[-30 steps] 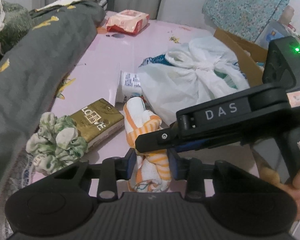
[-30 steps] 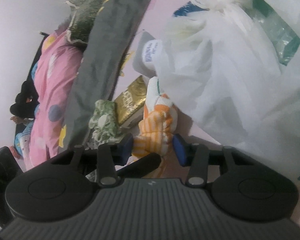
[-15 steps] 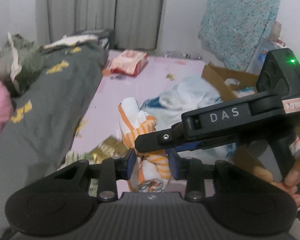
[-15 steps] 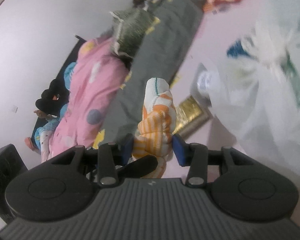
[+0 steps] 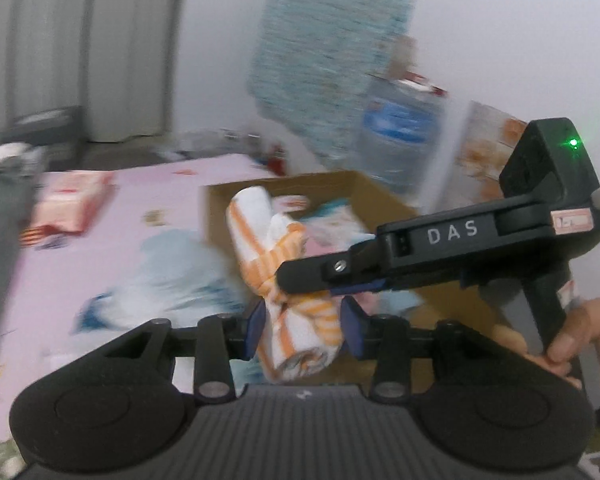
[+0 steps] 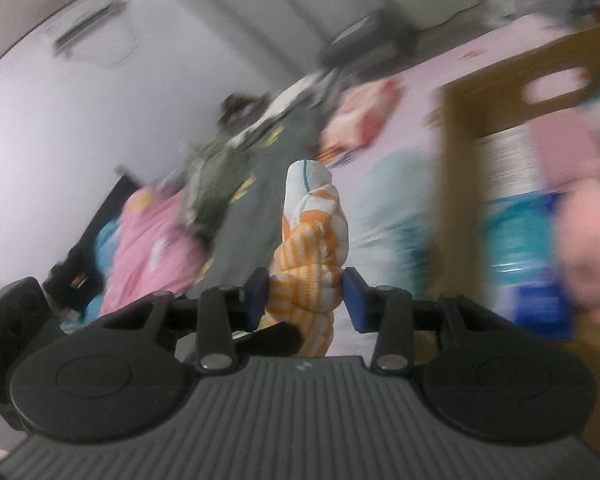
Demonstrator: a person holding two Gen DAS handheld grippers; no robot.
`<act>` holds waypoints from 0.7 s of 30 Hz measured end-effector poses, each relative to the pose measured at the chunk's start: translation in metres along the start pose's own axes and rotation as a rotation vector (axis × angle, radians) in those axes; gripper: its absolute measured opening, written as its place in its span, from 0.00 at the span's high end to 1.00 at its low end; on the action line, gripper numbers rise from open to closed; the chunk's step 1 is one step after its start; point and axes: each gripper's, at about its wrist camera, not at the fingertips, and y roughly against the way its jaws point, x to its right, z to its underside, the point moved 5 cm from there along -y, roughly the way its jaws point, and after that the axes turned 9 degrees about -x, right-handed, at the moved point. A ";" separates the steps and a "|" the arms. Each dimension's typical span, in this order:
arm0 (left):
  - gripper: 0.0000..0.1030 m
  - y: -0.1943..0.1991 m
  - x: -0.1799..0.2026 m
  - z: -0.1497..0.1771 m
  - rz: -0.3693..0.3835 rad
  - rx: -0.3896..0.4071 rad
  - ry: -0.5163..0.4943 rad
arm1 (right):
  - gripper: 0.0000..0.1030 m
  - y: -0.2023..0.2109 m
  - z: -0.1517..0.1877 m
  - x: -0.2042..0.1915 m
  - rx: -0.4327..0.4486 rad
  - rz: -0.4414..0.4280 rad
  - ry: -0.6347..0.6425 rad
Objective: Organize soft objects
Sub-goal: 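Carry the striped plush with the right tool over the cardboard box, then open the right tool to drop the plush into the box and withdraw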
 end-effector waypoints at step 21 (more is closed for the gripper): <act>0.55 -0.019 -0.030 0.011 -0.014 -0.057 0.078 | 0.59 0.090 0.027 0.150 -0.177 0.853 0.111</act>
